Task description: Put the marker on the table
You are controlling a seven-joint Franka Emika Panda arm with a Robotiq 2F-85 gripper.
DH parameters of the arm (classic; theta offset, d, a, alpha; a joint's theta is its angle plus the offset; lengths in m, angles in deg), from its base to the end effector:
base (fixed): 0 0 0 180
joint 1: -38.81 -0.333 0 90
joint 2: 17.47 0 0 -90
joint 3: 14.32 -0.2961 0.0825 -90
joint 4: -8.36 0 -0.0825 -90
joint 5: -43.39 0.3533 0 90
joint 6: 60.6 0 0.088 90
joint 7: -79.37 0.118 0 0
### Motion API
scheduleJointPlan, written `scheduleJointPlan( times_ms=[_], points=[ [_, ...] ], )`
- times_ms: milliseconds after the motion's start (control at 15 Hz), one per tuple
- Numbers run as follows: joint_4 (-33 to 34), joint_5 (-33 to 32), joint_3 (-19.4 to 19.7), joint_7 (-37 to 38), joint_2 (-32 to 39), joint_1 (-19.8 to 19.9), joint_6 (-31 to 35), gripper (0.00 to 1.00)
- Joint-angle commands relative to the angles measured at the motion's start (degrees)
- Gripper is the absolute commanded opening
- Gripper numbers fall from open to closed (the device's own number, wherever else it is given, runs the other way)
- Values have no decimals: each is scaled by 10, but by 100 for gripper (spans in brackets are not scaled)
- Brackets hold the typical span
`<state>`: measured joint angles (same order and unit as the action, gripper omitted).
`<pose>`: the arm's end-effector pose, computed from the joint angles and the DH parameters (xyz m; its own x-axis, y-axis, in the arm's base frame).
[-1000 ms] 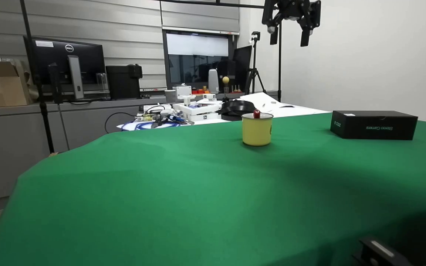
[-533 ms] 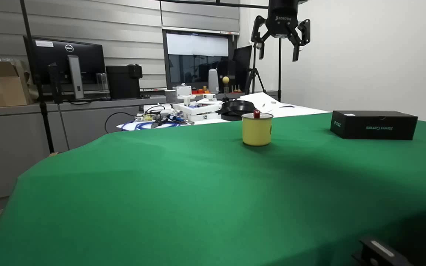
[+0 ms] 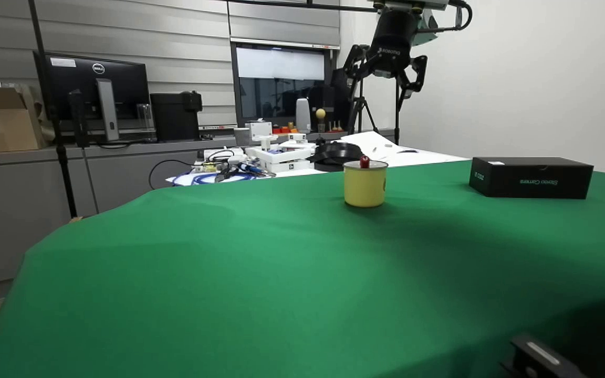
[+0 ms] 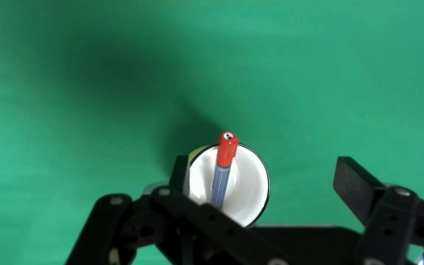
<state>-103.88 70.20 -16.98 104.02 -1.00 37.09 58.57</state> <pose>0.5580 0.0692 0.3116 0.7892 -0.5102 -0.3419 -0.5988 -0.7631 -0.2433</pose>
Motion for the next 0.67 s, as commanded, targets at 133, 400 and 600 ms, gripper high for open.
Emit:
scheduleJointPlan(
  times_ms=[133, 400, 600],
  points=[
    [6, 133, 7, 29, 37, 19, 7, 100],
    [-11, 191, 19, 65, 55, 13, 16, 100],
    [-27, 211, 25, 83, 61, 9, 26, 100]
  ],
)
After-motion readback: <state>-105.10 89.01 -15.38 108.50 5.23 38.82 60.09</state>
